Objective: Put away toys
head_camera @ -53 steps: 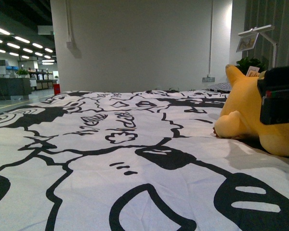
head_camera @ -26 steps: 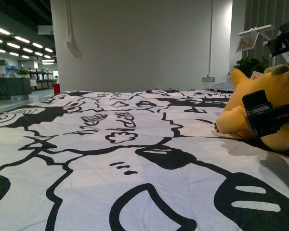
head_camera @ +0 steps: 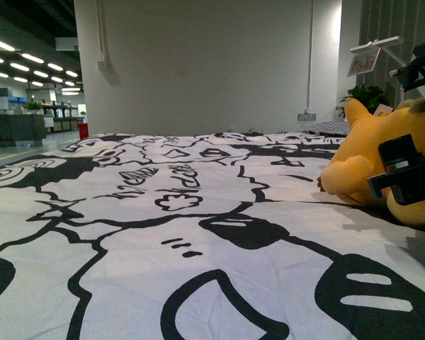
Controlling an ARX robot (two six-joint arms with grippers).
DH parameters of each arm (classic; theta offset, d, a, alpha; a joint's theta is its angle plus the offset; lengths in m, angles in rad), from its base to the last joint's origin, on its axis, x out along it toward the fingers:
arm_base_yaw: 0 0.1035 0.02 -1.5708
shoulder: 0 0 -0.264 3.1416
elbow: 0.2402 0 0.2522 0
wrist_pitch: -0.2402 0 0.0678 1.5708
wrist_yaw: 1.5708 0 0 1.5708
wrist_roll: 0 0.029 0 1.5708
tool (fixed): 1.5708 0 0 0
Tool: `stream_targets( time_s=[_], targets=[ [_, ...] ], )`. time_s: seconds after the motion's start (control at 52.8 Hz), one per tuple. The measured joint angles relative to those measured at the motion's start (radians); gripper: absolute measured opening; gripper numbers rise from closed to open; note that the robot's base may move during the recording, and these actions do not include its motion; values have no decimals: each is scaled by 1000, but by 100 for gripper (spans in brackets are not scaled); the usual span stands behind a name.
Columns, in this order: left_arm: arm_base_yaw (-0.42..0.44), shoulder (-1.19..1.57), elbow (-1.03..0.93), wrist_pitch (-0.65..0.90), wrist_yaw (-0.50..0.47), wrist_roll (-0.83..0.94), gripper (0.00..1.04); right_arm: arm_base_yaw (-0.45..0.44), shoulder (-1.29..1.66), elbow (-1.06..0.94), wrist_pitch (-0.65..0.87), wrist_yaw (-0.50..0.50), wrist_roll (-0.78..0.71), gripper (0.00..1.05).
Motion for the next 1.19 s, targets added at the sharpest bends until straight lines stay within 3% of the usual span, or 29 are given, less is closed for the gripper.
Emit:
stream_targets(
  time_s=[0.265, 0.417, 0.473, 0.644, 0.871, 0.985, 1.193],
  targets=[
    [0, 0, 0, 0, 0, 0, 98, -30, -62, -7, -69, -121, 99, 27],
    [0, 0, 0, 0, 0, 0, 98, -56, -149, -31, -80, -274, 216, 14],
    [0, 0, 0, 0, 0, 0, 98, -68, -217, -48, -90, -377, 279, 10],
    [0, 0, 0, 0, 0, 0, 98, -104, -396, -64, -149, -573, 406, 8],
    [0, 0, 0, 0, 0, 0, 98, -189, -651, -99, -263, -711, 536, 7],
    [0, 0, 0, 0, 0, 0, 98, -199, -760, -119, -381, -722, 541, 7],
    [0, 0, 0, 0, 0, 0, 98, -201, -776, -123, -393, -718, 541, 7]
  ],
)
